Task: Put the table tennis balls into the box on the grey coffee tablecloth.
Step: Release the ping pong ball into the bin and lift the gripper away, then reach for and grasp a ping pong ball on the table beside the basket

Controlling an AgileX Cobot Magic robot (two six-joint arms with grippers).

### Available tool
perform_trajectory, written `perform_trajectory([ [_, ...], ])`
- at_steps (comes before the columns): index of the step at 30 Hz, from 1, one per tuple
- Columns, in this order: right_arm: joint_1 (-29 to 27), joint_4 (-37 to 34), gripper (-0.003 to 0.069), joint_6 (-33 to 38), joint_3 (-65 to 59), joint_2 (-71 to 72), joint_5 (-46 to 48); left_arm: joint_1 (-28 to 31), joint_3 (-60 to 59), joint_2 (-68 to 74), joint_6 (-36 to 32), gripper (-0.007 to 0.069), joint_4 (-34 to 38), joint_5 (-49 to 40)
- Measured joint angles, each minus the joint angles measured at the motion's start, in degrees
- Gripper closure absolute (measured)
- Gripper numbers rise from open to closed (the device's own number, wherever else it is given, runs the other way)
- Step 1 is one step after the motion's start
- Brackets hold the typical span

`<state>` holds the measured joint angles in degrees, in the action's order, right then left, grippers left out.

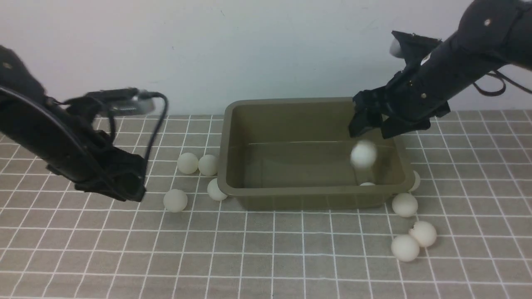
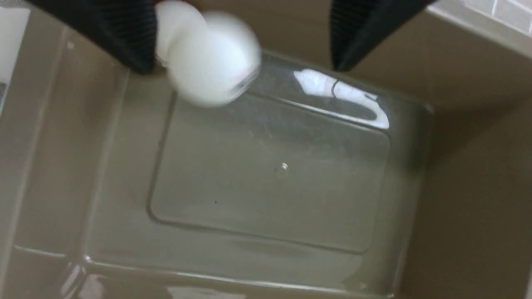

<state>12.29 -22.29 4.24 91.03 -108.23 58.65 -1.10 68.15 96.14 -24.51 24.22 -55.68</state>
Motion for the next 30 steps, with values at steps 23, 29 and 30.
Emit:
perform_trajectory([
  [23,0.07,22.29,0.0457,-6.58,-11.41,33.68,12.49,-8.01,0.32,16.17,0.47,0.0269,-6.90,21.81],
  [29,-4.74,25.58,0.0457,-11.43,-23.32,36.38,6.27,-8.01,6.82,11.71,4.67,0.0272,-10.57,10.45],
  [30,-5.04,25.58,0.0457,-11.43,-23.72,36.38,5.89,-8.01,7.11,11.71,4.65,0.0272,-10.57,10.45],
])
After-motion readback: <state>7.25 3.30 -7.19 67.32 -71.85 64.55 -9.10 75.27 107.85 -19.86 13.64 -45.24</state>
